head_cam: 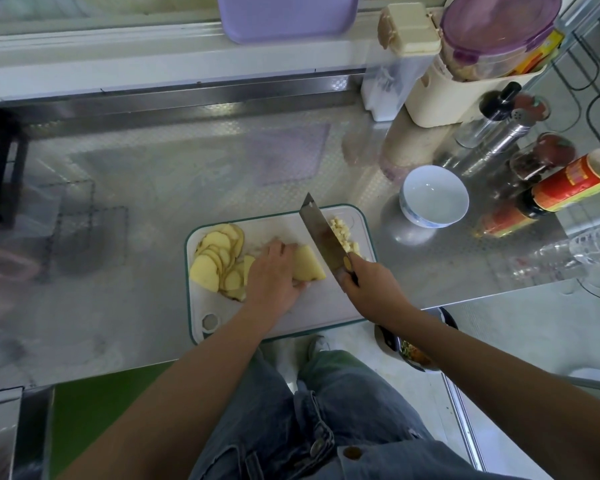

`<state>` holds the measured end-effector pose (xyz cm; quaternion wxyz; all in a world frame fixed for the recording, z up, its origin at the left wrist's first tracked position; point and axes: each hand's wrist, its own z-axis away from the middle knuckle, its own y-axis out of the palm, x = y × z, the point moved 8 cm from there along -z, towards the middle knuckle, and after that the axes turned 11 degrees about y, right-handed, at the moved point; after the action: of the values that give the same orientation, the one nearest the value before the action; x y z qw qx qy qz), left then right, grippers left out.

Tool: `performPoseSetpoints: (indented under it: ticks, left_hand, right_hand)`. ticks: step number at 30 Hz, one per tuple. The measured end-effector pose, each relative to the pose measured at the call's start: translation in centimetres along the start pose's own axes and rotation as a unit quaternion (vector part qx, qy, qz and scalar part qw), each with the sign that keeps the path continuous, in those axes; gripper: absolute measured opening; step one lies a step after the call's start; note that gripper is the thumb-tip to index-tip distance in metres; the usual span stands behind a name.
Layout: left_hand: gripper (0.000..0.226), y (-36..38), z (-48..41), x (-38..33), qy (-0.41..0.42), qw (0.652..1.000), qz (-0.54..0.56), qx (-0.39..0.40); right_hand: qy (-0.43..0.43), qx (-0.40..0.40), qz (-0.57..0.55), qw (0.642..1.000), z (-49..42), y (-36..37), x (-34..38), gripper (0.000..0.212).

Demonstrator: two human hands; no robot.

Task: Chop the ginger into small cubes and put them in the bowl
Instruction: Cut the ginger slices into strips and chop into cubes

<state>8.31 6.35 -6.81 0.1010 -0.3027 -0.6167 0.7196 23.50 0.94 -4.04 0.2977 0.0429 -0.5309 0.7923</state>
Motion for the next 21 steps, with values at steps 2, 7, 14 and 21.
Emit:
performPoseSetpoints:
  ticks: [2,7,14,21]
  left_hand:
    - [0.059,0.0,-0.1,-0.3,0.010,1.000,0.013,-0.003]
    - [0.050,0.1,-0.2,-0.3,-0.005,1.000,0.031,0.002]
    - [0.046,0.3,-0.7,-0.3,-0.019,0.999,0.038,0.016]
    - [0.044,0.1,-1.0,-0.5,-0.015,0.998,0.048,0.022]
  right_hand:
    - [-0.006,0.006,0.018,1.000,0.2,0.0,0.4,0.019]
    - [-0.012,0.020,0.056,0.998,0.5,1.0,0.8,0.020]
    - [-0.004,0.031,0.078,0.997,0.5,1.9,0.7,0.009]
    - [0.028,0.034,0.075,0.996,-0.1,3.5,0.3,0.014]
